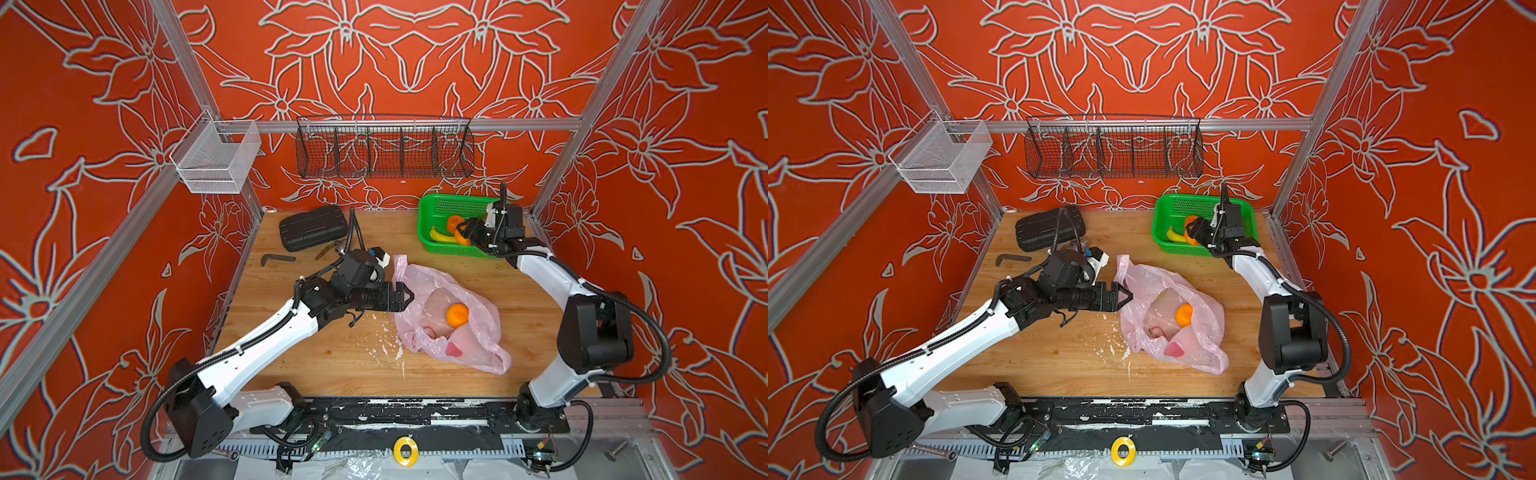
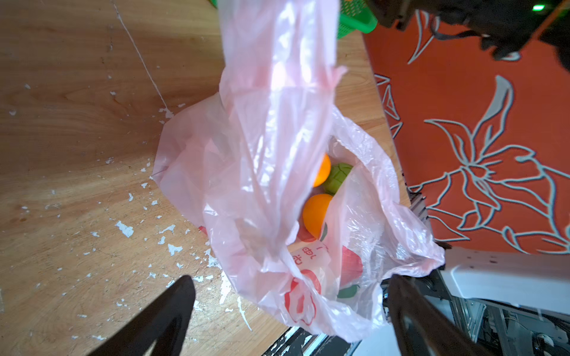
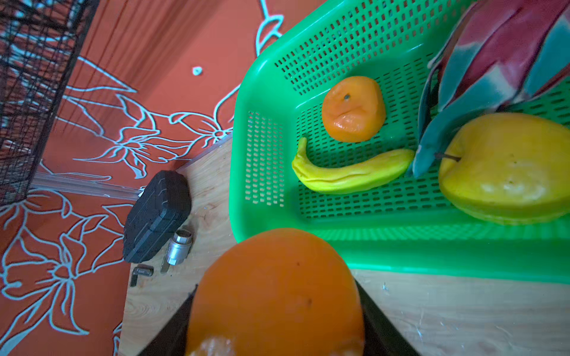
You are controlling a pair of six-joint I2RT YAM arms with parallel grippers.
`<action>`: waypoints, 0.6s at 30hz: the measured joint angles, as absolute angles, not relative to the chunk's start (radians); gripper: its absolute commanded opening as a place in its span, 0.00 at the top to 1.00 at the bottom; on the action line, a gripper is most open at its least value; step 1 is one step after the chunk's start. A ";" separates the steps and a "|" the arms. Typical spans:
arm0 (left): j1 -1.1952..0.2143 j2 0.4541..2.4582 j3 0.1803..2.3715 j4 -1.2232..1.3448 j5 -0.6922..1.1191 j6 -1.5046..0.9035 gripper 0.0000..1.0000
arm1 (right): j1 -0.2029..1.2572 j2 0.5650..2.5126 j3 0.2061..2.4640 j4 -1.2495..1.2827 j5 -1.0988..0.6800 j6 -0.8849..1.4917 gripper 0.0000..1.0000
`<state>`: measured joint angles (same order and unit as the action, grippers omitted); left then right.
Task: Untie the knot of the plastic bag and take out the fruit
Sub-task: Place the fruit in the basket.
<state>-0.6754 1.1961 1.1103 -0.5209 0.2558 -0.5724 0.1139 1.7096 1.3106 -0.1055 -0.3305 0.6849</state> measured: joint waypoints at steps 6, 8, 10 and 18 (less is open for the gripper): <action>-0.675 1.148 1.171 -0.538 0.260 -0.540 0.02 | 0.113 1.914 1.475 -0.066 -0.410 0.712 0.43; -0.675 1.148 1.184 -0.538 0.263 -0.534 0.02 | 0.113 1.983 1.526 -0.048 -0.435 0.734 0.43; -0.675 1.148 1.186 -0.540 0.265 -0.528 0.02 | 0.115 2.056 1.585 -0.044 -0.455 0.754 0.43; -0.675 1.153 1.185 -0.553 0.263 -0.517 0.02 | 0.136 2.288 1.833 -0.059 -0.479 0.856 0.43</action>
